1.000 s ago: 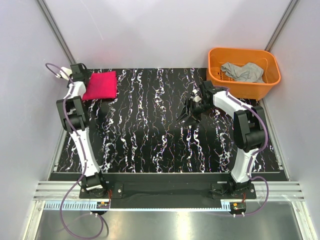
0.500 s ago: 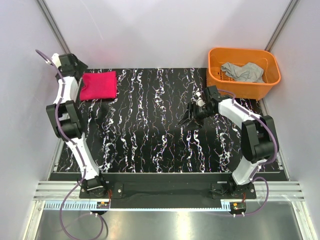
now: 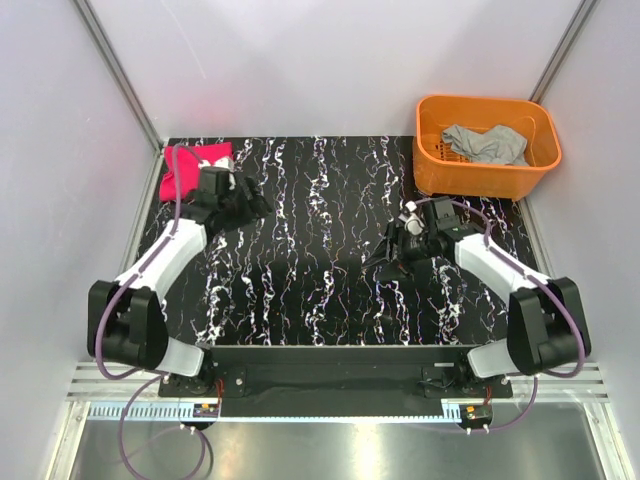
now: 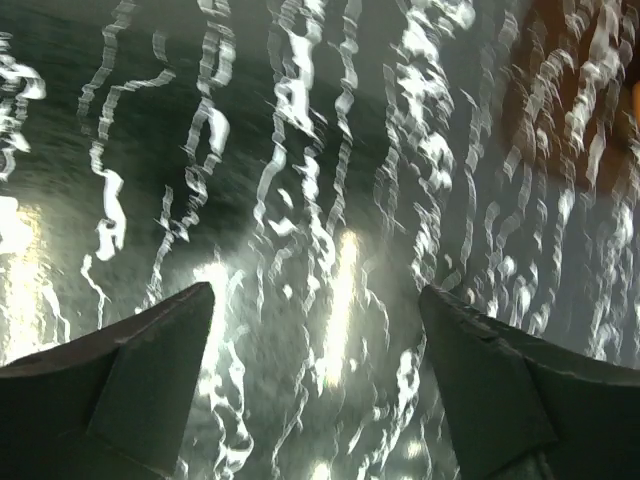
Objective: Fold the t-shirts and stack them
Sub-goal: Neatly place the folded tshirt to the corner
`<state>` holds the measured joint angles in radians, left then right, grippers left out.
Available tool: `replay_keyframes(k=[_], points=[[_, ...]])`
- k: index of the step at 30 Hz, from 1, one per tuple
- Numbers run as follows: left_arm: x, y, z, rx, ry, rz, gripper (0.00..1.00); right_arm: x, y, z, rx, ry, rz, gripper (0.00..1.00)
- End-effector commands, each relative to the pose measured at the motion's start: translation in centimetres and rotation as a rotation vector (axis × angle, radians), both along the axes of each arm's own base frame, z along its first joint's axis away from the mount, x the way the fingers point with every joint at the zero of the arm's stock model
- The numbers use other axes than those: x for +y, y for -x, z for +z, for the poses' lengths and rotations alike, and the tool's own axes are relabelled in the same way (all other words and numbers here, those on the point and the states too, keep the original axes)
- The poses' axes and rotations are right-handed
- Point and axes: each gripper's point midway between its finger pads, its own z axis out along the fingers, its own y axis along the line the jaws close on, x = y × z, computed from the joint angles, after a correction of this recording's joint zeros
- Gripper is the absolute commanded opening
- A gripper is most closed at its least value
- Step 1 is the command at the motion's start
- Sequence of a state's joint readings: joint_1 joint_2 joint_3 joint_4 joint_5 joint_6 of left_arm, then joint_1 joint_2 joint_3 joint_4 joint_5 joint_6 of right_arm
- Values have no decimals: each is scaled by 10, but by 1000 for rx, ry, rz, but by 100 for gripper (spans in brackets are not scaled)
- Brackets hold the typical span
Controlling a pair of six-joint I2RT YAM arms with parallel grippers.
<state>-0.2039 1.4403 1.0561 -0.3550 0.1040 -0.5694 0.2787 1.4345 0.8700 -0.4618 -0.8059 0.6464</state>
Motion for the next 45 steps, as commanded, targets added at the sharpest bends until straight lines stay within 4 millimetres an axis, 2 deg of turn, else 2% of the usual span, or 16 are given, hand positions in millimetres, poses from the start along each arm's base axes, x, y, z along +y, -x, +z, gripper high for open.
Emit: replay_keyframes(k=[1, 2, 3, 4, 5, 7, 9, 10, 12, 13, 14, 17, 21, 26, 32, 45], points=[[53, -28, 34, -143, -16, 32, 65, 3, -3, 37, -119, -74, -22, 65], [65, -38, 48, -170, -10, 47, 53, 3, -2, 42, -130, -80, -27, 65], [97, -49, 40, -148, -19, 117, 41, 2, -1, 47, -136, -86, -35, 65], [106, -56, 41, -155, 0, 128, 21, 2, 2, 56, -164, -97, -35, 66], [114, -71, 52, -206, 12, 132, 11, 2, 4, 58, -162, -100, -34, 65], [134, -93, 36, -196, 55, 168, 0, 1, 10, 60, -158, -109, -36, 65], [148, -116, 45, -227, 64, 197, 0, 0, 15, 59, -144, -110, -43, 65], [157, -129, 24, -196, 51, 230, 0, -1, 17, 56, -143, -107, -44, 66], [175, -151, 28, -223, 55, 277, 0, -2, 19, 53, -129, -106, -48, 66], [182, -162, 7, -191, 53, 296, 0, -1, 19, 51, -118, -103, -50, 65], [189, -178, 14, -214, 50, 305, 0, -1, 18, 51, -116, -103, -52, 66], [216, -204, -10, -177, 68, 357, 0, 0, 12, 52, -107, -102, -57, 65], [250, -218, -36, -155, 134, 456, 0, 5, -1, 54, -92, -103, -53, 65], [276, -230, -39, -195, 153, 513, 0, 9, -16, 53, -87, -98, -42, 66], [294, -240, -53, -187, 148, 542, 0, 13, -29, 48, -71, -94, -36, 65], [321, -253, -76, -181, 155, 615, 0, 14, -33, 41, -45, -83, -44, 65]])
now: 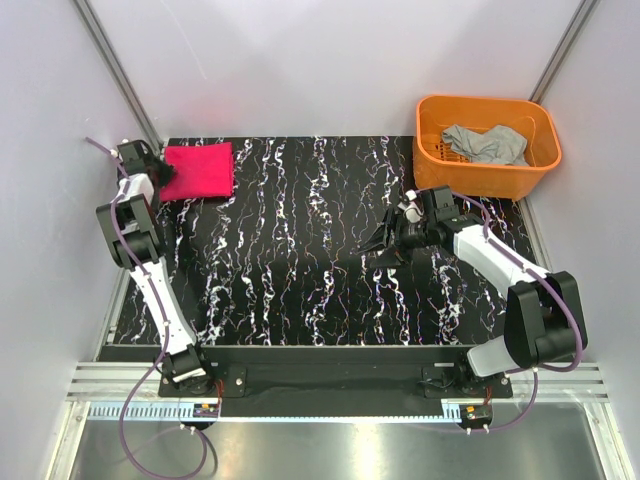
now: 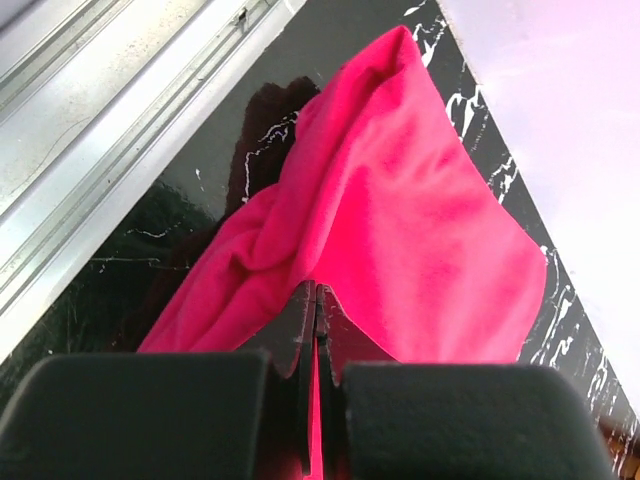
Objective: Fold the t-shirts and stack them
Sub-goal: Neatly place the folded tshirt to the corner
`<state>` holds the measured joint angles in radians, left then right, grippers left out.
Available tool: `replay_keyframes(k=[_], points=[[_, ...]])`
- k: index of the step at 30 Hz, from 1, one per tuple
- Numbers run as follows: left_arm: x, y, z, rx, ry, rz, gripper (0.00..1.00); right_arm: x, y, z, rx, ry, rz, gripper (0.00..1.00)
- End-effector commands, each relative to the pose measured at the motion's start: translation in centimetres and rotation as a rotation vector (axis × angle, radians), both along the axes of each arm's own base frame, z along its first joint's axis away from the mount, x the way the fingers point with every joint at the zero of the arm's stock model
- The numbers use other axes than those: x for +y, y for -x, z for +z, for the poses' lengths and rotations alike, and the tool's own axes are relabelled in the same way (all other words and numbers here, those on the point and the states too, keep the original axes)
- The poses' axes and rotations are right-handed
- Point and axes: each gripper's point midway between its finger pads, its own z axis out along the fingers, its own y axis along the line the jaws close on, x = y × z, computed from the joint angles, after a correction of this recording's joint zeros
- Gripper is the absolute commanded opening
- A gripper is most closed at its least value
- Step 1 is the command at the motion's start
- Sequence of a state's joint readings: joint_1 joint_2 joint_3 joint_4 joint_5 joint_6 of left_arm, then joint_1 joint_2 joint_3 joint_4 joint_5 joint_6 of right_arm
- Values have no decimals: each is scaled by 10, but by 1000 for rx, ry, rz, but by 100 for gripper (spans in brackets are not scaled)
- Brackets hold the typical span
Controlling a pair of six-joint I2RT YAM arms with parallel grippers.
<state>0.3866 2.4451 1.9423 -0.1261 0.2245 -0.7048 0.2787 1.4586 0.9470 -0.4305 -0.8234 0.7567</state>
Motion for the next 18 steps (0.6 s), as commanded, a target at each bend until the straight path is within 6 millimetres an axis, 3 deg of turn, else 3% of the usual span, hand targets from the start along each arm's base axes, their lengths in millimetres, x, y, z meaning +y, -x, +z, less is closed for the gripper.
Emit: replay_keyframes(k=[1, 4, 11, 18], points=[[21, -12, 20, -60, -36, 41, 0, 4, -12, 16, -58, -25, 7, 65], [31, -7, 14, -36, -48, 74, 0, 4, -13, 14, -52, -23, 6, 65], [50, -14, 25, -47, -140, 56, 0, 3, -10, 9, -28, -18, -2, 65], [65, -10, 6, -19, -119, 81, 0, 3, -13, 11, -20, -20, -17, 65]])
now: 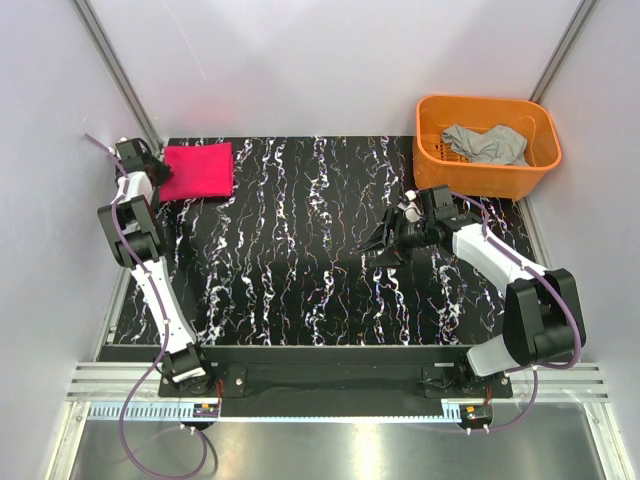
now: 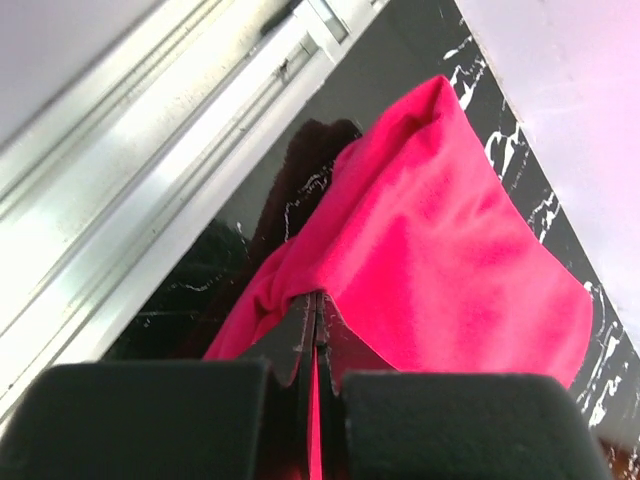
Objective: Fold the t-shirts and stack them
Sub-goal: Neatly place the folded tshirt to the corner
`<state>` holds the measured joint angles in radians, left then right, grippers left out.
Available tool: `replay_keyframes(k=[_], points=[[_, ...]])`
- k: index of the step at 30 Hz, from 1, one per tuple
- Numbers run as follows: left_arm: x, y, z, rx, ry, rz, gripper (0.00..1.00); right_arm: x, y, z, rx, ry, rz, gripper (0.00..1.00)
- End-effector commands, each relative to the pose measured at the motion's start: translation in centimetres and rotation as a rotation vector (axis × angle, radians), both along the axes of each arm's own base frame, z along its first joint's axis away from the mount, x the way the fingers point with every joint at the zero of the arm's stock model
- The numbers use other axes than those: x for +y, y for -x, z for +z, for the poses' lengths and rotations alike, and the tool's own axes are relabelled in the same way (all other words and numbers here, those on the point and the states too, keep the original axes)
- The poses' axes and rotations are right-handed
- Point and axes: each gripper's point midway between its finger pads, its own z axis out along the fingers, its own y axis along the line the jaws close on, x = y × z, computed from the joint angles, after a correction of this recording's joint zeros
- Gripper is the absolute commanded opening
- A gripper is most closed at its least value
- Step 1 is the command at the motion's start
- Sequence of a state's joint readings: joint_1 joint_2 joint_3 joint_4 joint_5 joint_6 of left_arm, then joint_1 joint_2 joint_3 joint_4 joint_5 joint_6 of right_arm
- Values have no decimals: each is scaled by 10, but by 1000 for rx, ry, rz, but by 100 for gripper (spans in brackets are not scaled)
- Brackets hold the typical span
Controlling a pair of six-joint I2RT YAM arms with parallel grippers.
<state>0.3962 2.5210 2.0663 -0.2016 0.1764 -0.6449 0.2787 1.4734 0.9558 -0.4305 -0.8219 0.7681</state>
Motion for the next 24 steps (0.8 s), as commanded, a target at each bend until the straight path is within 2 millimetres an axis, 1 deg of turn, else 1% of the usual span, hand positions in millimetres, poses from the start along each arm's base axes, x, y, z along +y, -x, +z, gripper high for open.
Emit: replay_keyframes(k=[1, 4, 5, 7, 11, 14, 15, 17, 18, 19, 22, 23, 24], points=[[49, -4, 19, -69, -54, 75, 0, 3, -11, 13, -36, -20, -9, 65], [59, -5, 24, -105, -45, 104, 0, 3, -12, 12, -26, -19, -11, 65], [63, -4, 21, -106, -30, 119, 0, 3, -12, 11, -24, -19, -11, 65], [66, -8, 27, -131, -20, 125, 0, 3, -11, 10, -19, -16, -12, 65], [73, -7, 27, -137, -12, 149, 0, 3, -12, 9, -12, -14, -17, 65], [75, -4, 25, -128, -19, 161, 0, 3, -14, 11, -15, -16, -18, 65], [76, 0, 19, -107, -22, 175, 0, 3, -15, 13, -19, -16, -20, 65], [82, 5, 23, -113, -12, 204, 0, 3, -16, 13, -19, -16, -22, 65], [82, 7, 19, -130, 4, 206, 0, 3, -16, 13, -21, -16, -22, 65], [83, 7, 25, -153, 15, 208, 0, 3, -16, 13, -17, -16, -23, 65], [88, 11, 25, -167, 52, 233, 0, 3, -15, 11, -11, -13, -26, 65], [91, 13, 30, -184, 67, 251, 0, 3, -15, 11, -12, -13, -26, 65], [94, 17, 27, -192, 66, 275, 0, 3, -16, 12, -16, -12, -29, 65]])
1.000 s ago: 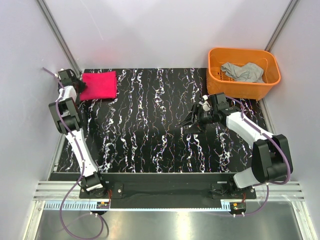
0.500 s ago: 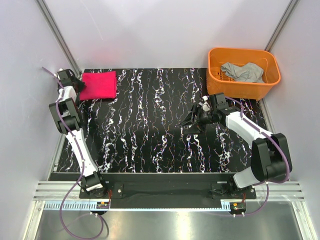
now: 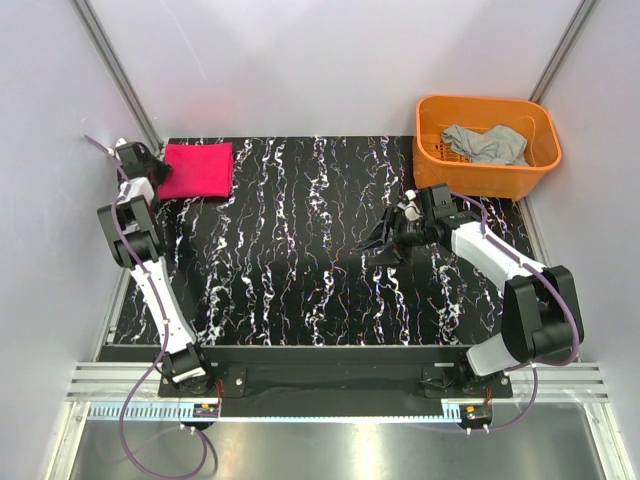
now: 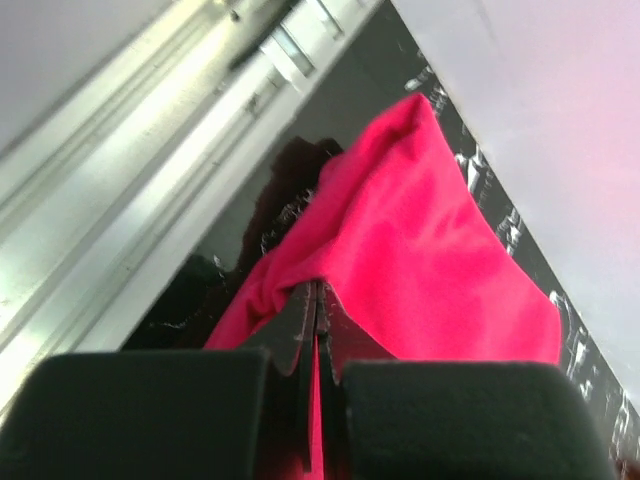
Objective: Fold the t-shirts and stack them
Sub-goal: Neatly place the folded tshirt to the corner, then reset both grippers
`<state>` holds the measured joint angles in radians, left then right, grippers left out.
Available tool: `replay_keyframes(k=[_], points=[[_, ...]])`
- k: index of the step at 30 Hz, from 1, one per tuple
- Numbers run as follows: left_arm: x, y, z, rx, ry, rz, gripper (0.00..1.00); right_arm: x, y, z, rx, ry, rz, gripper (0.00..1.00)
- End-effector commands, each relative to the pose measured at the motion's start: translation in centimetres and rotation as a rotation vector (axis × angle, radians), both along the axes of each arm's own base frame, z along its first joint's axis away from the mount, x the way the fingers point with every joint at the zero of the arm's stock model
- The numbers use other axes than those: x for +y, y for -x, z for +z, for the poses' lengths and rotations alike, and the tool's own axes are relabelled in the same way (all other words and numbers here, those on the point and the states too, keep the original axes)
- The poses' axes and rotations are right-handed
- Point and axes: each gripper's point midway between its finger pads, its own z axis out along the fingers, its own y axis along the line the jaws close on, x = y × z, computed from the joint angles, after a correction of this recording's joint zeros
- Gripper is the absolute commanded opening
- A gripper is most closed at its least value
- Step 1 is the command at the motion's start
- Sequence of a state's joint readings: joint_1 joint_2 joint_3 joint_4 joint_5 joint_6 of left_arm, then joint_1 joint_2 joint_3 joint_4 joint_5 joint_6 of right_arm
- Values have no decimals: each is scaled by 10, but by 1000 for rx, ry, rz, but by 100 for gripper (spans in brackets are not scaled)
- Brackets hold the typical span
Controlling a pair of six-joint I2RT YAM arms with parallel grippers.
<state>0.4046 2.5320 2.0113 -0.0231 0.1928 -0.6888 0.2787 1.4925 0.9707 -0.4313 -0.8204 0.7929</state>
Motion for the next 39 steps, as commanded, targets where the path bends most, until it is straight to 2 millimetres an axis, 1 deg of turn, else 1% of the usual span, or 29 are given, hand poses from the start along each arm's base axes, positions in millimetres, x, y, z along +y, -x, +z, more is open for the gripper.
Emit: replay_keyframes(k=[1, 2, 3, 5, 6, 8, 9, 11, 12, 13, 14, 15, 16, 17, 18, 20, 23, 25, 26, 28, 29, 32, 33, 35, 36, 38, 39], points=[[89, 34, 24, -91, 81, 271, 0, 1, -12, 13, -39, -10, -15, 65], [90, 34, 33, -119, 86, 291, 0, 2, -13, 13, -39, -11, -16, 65], [91, 34, 31, -138, 89, 305, 0, 2, -13, 13, -36, -9, -18, 65], [92, 32, 25, -147, 154, 330, 0, 2, -13, 13, -34, -13, -18, 65], [90, 29, 18, -148, 187, 326, 0, 2, -14, 13, -33, -11, -19, 65], [90, 29, 13, -156, 236, 361, 0, 2, -14, 12, -27, -12, -19, 65], [91, 33, 9, -146, 237, 390, 0, 3, -15, 12, -27, -13, -20, 65], [96, 40, 6, -140, 248, 440, 0, 3, -15, 14, -30, -14, -21, 65], [100, 47, 1, -139, 235, 475, 0, 3, -15, 14, -30, -14, -21, 65], [102, 47, 4, -142, 208, 471, 0, 3, -14, 15, -30, -16, -19, 65], [99, 50, -6, -91, 207, 468, 0, 2, -15, 15, -28, -16, -23, 65], [105, 45, 3, -98, 190, 466, 0, 3, -15, 15, -29, -15, -23, 65], [104, 45, -4, -78, 177, 458, 0, 3, -15, 15, -29, -15, -23, 65], [104, 45, -5, -74, 167, 455, 0, 3, -15, 15, -28, -15, -23, 65], [108, 50, -8, -64, 153, 482, 0, 3, -15, 15, -30, -16, -21, 65], [111, 53, -4, -71, 145, 497, 0, 3, -15, 14, -28, -16, -19, 65], [119, 60, -6, -47, 133, 556, 0, 3, -14, 11, -19, -14, -18, 65], [121, 64, -11, -44, 180, 603, 0, 3, -13, 10, -16, -13, -18, 65], [120, 71, -21, -6, 212, 632, 0, 3, -13, 11, -16, -13, -18, 65], [123, 75, -21, -27, 244, 697, 0, 2, -11, 11, -13, -14, -19, 65], [124, 78, -25, -18, 253, 723, 0, 2, -10, 11, -16, -14, -18, 65], [125, 73, -18, -49, 282, 748, 0, 1, -7, 11, -14, -15, -17, 65], [126, 72, -13, -61, 288, 758, 0, 1, -6, 11, -13, -16, -17, 65], [122, 71, -11, -83, 344, 784, 1, 1, -5, 13, -16, -22, -14, 65], [122, 72, -5, -99, 372, 796, 2, 1, -5, 15, -20, -25, -15, 65], [113, 71, -1, -148, 470, 810, 2, 1, -4, 20, -32, -31, -14, 65], [111, 69, 7, -176, 499, 806, 2, 2, -3, 22, -33, -35, -13, 65]])
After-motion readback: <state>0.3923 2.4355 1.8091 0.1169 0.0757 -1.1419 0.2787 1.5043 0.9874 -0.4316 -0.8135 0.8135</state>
